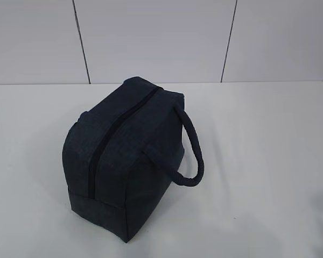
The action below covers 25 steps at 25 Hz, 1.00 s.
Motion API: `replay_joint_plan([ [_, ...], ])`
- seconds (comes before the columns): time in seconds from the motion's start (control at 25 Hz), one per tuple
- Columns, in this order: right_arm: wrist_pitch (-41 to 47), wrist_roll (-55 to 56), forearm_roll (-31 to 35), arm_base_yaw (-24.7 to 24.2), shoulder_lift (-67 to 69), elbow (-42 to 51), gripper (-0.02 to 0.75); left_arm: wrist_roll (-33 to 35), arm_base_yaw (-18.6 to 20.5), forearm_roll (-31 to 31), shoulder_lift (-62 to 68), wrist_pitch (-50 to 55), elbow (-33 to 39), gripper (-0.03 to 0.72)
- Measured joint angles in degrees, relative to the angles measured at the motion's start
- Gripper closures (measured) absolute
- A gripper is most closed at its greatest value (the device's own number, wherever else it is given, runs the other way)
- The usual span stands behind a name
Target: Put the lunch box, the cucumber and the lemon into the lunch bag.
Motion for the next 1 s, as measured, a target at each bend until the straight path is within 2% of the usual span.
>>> replay_joint_plan([
  [1.0, 0.0, 0.0, 0.0, 0.0, 0.0, 0.0, 0.186, 0.0, 0.0, 0.0, 0.0, 0.0, 0.0, 0.446],
])
